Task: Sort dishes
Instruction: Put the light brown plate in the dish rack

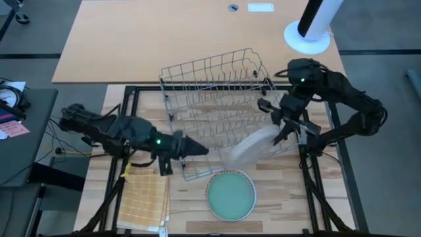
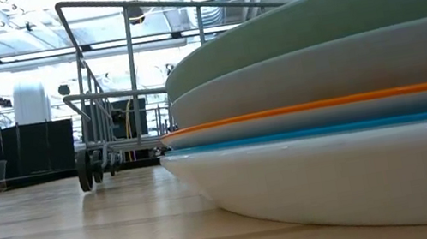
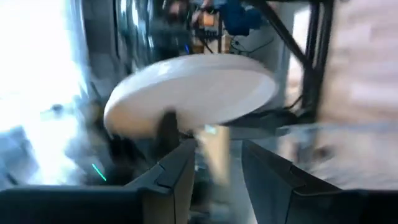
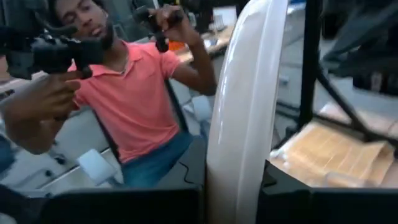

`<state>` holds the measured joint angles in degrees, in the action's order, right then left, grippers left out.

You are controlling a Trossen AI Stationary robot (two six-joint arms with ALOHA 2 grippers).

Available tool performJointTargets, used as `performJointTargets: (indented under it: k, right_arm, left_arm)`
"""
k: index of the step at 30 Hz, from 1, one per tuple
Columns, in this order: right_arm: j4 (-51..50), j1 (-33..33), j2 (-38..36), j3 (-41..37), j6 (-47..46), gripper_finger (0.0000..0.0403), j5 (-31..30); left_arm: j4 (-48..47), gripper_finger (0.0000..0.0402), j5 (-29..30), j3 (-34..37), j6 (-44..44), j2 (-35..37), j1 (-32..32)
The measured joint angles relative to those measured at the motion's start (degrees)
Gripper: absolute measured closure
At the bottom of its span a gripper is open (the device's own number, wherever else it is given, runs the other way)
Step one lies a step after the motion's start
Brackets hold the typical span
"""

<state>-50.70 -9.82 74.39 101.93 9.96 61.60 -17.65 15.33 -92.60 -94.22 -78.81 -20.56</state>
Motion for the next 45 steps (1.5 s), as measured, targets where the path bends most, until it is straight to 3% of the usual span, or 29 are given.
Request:
performJointTargets:
  k: [3,10,15,21,37,45]
  right_arm:
    - [10.02,-1.28,1.48,0.11,-2.91,0.0361,0.26]
    - [31.79,-2.46,8.33,0.13,-23.43,0.0361,2.68]
    - [33.85,-4.5,11.06,0.13,-28.46,0.036,3.63]
    - [36.44,-4.98,11.09,0.11,-30.08,0.036,2.25]
    - [37.52,-5.56,15.67,0.02,-34.16,0.036,0.22]
    - [37.18,-6.13,15.93,-0.01,-35.7,0.0349,0.04]
  left_arm:
    - [3.72,0.0276,3.36,0.0,-12.03,-0.13,-2.96]
    - [8.39,0.0275,15.29,0.0,-25.58,-0.04,-7.89]
    - [7.67,0.0275,20.76,0.02,-29.13,0.0,-11.04]
    - [7.1,0.0275,34.67,0.02,-33.51,-0.04,-14.85]
    - [8.41,0.028,34.49,0.04,-41.42,-3.16,-11.33]
    - [7.84,0.035,34.58,0.04,-40.65,-3.15,-11.07]
